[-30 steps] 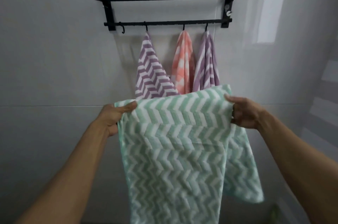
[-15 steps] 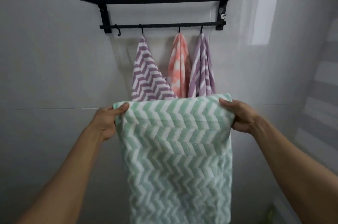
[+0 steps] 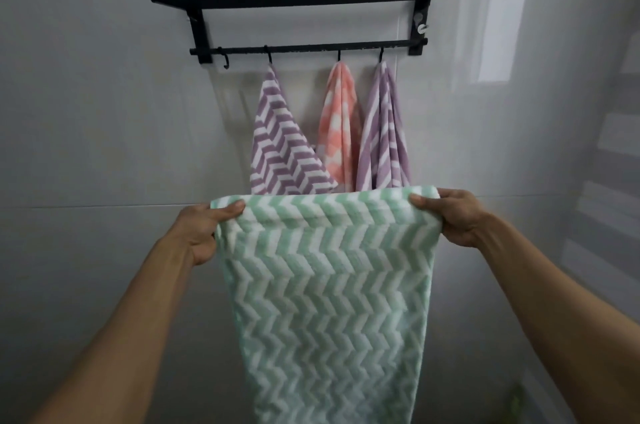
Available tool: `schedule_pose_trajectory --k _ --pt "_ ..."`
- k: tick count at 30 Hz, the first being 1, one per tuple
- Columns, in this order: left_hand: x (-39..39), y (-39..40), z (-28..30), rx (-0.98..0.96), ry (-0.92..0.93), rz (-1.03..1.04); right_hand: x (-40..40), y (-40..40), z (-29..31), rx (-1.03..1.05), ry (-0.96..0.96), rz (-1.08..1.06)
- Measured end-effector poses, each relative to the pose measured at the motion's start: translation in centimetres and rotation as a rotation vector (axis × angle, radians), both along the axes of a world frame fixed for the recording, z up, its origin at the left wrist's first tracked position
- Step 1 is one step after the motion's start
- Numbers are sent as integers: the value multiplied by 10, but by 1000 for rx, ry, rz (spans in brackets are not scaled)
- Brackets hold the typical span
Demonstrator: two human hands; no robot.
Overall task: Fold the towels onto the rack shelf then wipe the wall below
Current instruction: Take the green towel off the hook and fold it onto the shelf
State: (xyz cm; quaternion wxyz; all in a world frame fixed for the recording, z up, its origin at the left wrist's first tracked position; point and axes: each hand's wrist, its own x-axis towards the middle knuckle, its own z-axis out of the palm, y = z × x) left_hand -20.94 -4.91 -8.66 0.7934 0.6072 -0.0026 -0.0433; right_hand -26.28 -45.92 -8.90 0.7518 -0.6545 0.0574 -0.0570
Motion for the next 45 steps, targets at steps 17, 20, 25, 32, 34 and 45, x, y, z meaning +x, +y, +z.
schedule_pose_trajectory --k 17,20,25,32,34,45 --pt "-3 -5 13 49 83 10 11 8 6 151 -23 -296" --pt "0 -9 28 52 61 96 14 8 16 134 -69 -317" --pt "4 -6 36 137 121 48 8 11 29 -60 1 -290" --pt "10 0 33 194 89 266 8 13 31 -99 -1 -330" --pt "9 -2 34 155 47 326 7 16 31 -82 -5 -347" --pt "7 1 29 255 -14 185 1 15 30 -245 24 -297"
